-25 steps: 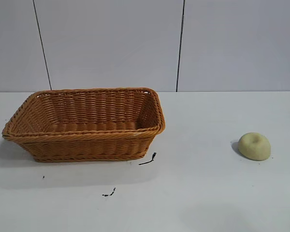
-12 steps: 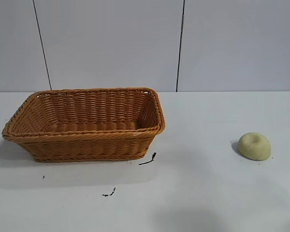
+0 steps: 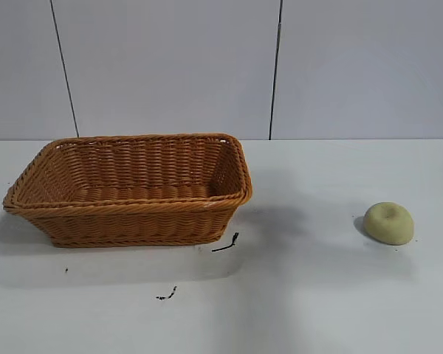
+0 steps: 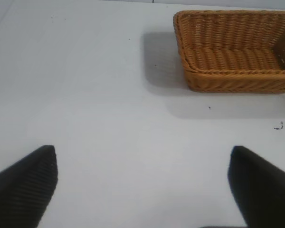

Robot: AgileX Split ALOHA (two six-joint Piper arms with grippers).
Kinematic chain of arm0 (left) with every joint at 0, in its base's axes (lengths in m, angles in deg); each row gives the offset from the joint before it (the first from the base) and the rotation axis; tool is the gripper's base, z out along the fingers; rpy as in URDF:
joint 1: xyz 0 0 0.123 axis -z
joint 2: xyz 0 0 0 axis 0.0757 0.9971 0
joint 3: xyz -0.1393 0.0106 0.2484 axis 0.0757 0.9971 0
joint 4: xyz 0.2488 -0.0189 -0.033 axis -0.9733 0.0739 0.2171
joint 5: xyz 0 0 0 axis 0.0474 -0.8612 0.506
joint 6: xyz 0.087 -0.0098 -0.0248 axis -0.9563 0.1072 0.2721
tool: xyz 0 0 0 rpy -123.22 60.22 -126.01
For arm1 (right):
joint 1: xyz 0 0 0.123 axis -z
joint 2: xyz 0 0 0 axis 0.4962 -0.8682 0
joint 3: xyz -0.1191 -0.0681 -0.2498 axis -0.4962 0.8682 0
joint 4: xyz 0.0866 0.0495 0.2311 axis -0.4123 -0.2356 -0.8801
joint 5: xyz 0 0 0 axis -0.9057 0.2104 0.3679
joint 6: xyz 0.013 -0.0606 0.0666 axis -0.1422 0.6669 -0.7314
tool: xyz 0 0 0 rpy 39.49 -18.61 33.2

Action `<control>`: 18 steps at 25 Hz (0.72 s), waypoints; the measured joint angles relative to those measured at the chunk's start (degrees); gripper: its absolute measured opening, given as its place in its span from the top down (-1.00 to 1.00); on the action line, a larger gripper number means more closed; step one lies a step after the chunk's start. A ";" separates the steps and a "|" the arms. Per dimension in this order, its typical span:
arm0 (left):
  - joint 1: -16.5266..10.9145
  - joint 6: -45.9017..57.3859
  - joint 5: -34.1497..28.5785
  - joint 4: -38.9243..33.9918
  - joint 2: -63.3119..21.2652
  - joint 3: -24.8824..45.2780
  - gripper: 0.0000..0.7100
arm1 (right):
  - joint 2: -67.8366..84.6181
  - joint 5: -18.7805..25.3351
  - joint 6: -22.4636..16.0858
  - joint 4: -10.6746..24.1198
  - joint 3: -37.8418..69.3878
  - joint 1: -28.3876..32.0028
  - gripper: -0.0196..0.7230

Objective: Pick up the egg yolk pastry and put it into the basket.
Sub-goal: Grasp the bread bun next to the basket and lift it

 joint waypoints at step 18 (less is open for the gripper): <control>0.00 0.00 0.00 0.00 0.00 0.00 -0.96 | -8.93 -6.71 4.78 -5.90 -2.83 -4.00 -0.92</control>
